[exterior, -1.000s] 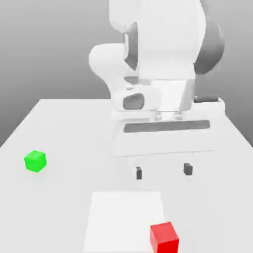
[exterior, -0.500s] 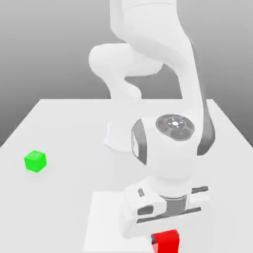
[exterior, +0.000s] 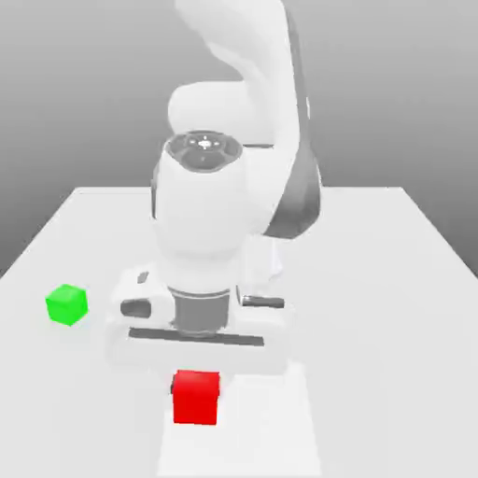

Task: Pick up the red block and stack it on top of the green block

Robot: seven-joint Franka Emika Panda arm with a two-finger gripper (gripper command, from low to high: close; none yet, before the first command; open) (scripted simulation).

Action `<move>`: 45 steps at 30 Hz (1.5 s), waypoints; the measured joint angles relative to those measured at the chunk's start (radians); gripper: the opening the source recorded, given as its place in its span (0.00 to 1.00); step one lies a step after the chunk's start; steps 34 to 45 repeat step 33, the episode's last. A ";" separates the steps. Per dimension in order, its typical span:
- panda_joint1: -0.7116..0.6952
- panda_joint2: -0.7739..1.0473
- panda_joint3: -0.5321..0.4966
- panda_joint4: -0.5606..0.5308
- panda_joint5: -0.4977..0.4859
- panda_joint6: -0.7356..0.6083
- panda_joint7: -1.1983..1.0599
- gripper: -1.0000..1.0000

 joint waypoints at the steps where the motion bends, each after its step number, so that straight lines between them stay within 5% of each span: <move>1: -0.046 -0.021 -0.023 -0.018 -0.015 -0.001 0.014 0.00; 16: -0.504 -0.295 -0.327 -0.294 -0.084 0.005 0.118 0.00; 32: -0.382 -0.047 -0.389 -0.299 0.343 0.216 -0.176 0.00; 45: -0.386 -0.031 -0.384 -0.301 0.355 0.235 -0.185 0.00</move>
